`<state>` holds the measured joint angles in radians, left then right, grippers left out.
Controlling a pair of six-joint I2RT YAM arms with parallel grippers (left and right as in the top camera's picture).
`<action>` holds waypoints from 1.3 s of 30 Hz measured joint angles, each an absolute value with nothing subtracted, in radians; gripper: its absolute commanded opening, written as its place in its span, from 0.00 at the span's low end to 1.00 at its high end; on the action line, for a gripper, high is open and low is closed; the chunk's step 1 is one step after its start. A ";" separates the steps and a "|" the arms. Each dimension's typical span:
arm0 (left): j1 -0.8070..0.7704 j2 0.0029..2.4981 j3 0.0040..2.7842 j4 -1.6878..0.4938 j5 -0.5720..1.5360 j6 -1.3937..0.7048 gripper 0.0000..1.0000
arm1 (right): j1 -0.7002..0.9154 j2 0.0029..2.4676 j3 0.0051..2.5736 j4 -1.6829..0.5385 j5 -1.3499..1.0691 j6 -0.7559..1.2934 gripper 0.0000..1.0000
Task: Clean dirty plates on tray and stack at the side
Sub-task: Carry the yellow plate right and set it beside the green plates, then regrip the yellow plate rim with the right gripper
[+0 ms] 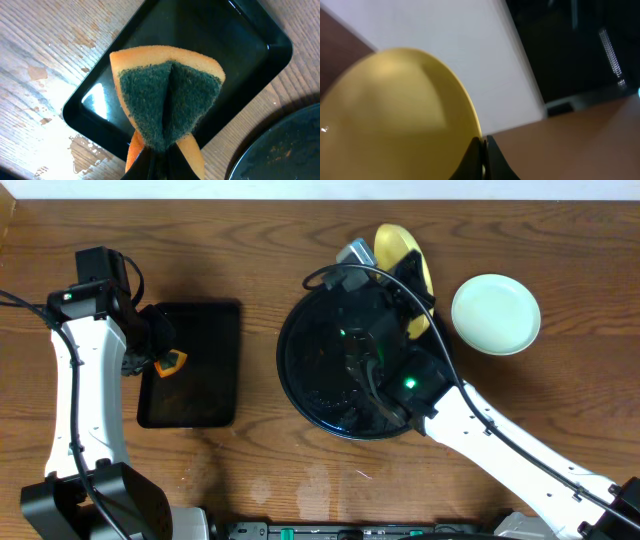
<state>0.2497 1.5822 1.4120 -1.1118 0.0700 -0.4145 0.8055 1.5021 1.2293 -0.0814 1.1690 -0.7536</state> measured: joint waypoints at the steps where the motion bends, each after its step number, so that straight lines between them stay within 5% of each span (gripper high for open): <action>1: 0.250 1.582 1.412 -1.114 0.070 -0.414 0.08 | 0.794 1.502 1.230 -0.154 1.158 -0.686 0.01; 6: 0.250 1.582 1.412 -1.116 0.073 -0.414 0.08 | 0.655 1.502 1.231 -0.454 0.950 -0.327 0.01; 12: 0.250 1.583 1.412 -1.116 0.072 -0.414 0.08 | 0.342 1.503 1.229 -0.530 0.449 0.007 0.01; 19: 0.250 1.583 1.412 -1.116 0.073 -0.413 0.08 | -0.119 1.504 1.230 -0.549 -0.044 0.180 0.01; 25: 0.250 1.583 1.412 -1.116 0.073 -0.413 0.08 | -0.392 1.534 1.230 -0.595 -0.205 0.219 0.07; 29: 0.250 1.583 1.412 -1.116 0.073 -0.413 0.07 | -0.432 1.565 1.230 -0.656 -0.323 0.213 0.28; 39: 0.250 1.583 1.412 -1.114 0.073 -0.413 0.08 | -0.167 1.623 1.220 -0.775 -0.365 0.192 0.48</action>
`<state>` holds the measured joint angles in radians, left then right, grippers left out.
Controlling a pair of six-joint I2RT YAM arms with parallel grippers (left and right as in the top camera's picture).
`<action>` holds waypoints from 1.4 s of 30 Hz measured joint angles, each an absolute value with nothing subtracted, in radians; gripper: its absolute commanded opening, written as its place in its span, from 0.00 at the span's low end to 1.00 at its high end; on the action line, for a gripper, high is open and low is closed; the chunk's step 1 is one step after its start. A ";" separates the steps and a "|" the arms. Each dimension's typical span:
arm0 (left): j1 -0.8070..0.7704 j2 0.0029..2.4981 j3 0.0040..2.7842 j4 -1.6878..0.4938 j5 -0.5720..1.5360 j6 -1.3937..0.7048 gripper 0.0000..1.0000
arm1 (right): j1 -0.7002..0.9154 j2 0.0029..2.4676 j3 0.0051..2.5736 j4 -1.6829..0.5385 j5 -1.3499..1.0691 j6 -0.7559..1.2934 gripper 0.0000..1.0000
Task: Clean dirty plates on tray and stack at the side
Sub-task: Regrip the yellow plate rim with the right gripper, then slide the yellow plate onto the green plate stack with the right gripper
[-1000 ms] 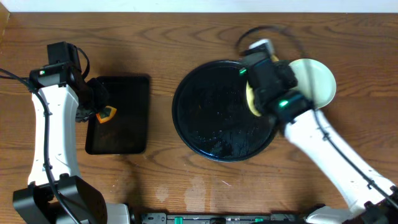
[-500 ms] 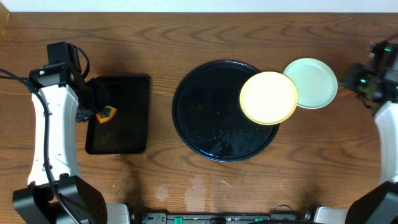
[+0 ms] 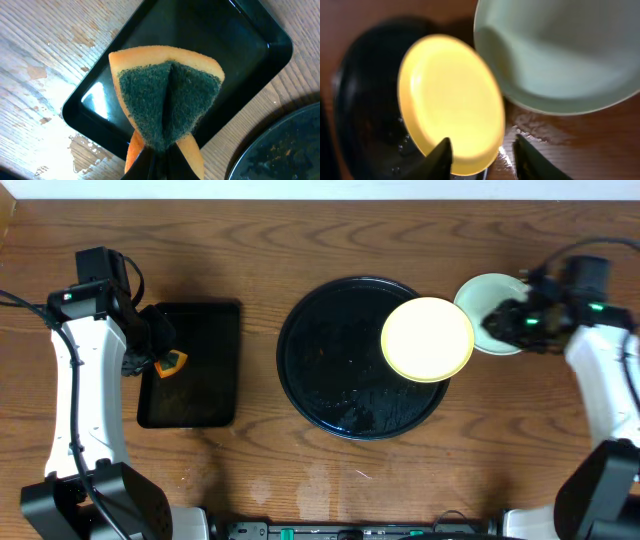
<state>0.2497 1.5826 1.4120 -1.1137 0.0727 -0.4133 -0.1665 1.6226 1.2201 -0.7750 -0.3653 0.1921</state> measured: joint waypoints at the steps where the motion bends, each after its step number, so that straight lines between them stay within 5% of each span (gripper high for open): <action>1: 0.250 1.583 1.412 -1.114 0.073 -0.413 0.08 | -0.123 1.630 1.214 -0.777 -0.316 0.208 0.54; 3: 0.250 1.583 1.412 -1.114 0.073 -0.413 0.08 | -0.060 1.647 1.206 -0.786 -0.228 0.255 0.63; 12: 0.250 1.583 1.412 -1.115 0.073 -0.413 0.08 | 0.061 1.745 1.201 -0.780 -0.028 0.366 0.66; 20: 0.250 1.583 1.412 -1.115 0.073 -0.413 0.08 | 0.063 1.801 1.200 -0.773 0.023 0.391 0.53; 24: 0.250 1.583 1.412 -1.115 0.073 -0.413 0.08 | 0.063 1.808 1.200 -0.775 0.017 0.392 0.30; 35: 0.250 1.583 1.412 -1.115 0.073 -0.413 0.08 | 0.063 1.810 1.161 -0.750 0.014 0.418 0.37; 42: 0.250 1.583 1.412 -1.116 0.073 -0.413 0.08 | 0.063 1.810 1.129 -0.690 -0.036 0.439 0.01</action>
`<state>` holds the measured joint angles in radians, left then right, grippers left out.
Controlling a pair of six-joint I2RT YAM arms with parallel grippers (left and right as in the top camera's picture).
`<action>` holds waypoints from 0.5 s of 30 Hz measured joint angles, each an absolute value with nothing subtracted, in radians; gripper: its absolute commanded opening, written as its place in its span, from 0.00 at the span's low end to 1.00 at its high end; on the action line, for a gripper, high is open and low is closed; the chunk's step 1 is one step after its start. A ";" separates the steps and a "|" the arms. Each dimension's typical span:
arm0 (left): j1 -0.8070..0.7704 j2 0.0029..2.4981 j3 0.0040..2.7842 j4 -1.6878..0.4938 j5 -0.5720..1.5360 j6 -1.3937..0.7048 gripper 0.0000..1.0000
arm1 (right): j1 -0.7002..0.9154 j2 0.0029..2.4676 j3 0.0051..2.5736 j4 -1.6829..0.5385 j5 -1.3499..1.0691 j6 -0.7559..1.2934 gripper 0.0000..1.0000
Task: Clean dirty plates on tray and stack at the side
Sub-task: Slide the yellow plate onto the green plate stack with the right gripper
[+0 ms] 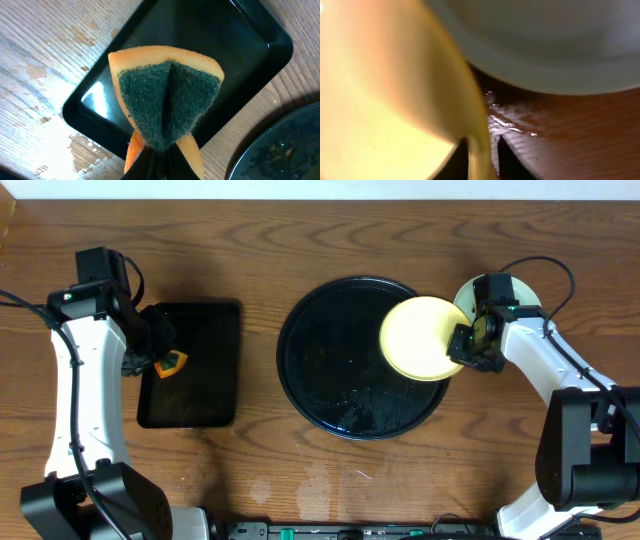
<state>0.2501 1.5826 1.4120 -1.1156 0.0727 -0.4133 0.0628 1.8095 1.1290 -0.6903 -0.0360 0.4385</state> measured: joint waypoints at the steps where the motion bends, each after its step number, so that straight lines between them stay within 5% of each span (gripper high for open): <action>1: 0.250 1.583 1.412 -1.115 0.073 -0.413 0.08 | 0.063 1.810 1.129 -0.683 -0.043 0.434 0.01; 15: 0.250 1.583 1.412 -1.116 0.073 -0.413 0.08 | 0.062 1.750 1.177 -0.698 -0.065 0.418 0.01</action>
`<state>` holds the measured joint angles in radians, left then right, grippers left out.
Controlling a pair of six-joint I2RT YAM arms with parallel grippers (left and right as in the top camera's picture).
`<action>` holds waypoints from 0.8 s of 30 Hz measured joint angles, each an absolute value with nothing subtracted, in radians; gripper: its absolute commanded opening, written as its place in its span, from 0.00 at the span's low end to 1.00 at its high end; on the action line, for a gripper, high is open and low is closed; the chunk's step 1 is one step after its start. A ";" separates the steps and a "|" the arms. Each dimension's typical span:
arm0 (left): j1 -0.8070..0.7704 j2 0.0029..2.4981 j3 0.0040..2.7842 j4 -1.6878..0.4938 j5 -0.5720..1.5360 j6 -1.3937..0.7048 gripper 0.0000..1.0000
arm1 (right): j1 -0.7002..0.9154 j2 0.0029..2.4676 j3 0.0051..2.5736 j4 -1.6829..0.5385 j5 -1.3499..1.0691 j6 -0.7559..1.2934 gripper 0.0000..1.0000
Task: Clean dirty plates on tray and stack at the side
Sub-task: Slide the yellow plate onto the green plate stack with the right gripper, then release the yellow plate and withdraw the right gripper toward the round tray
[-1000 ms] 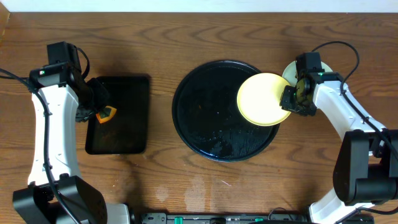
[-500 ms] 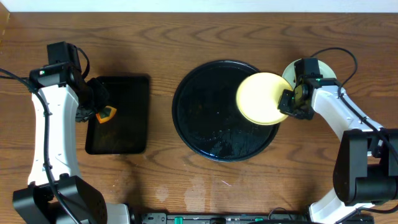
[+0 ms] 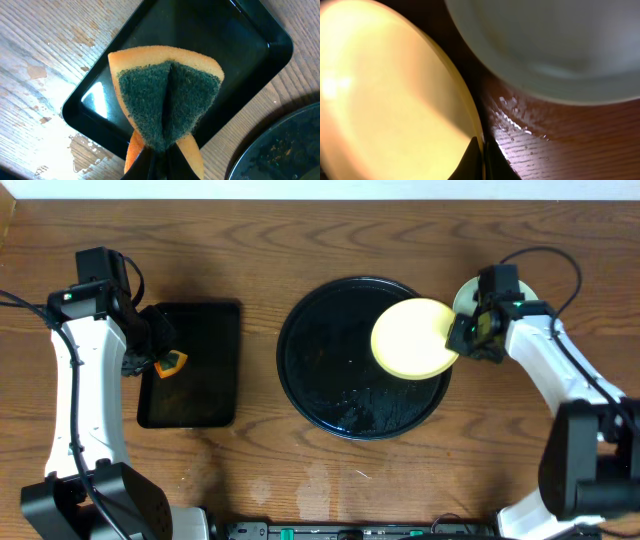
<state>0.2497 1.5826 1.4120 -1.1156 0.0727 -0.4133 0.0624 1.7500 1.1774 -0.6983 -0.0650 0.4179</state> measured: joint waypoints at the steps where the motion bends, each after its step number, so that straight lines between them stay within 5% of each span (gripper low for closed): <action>1: 0.250 1.583 1.412 -1.116 0.073 -0.413 0.08 | 0.062 1.729 1.187 -0.696 -0.057 0.416 0.01; 10: 0.250 1.583 1.412 -1.116 0.073 -0.413 0.07 | -0.093 1.578 1.252 -0.651 -0.021 0.408 0.01; 24: 0.250 1.583 1.412 -1.116 0.073 -0.413 0.08 | -0.278 1.714 1.252 -0.593 0.007 0.408 0.01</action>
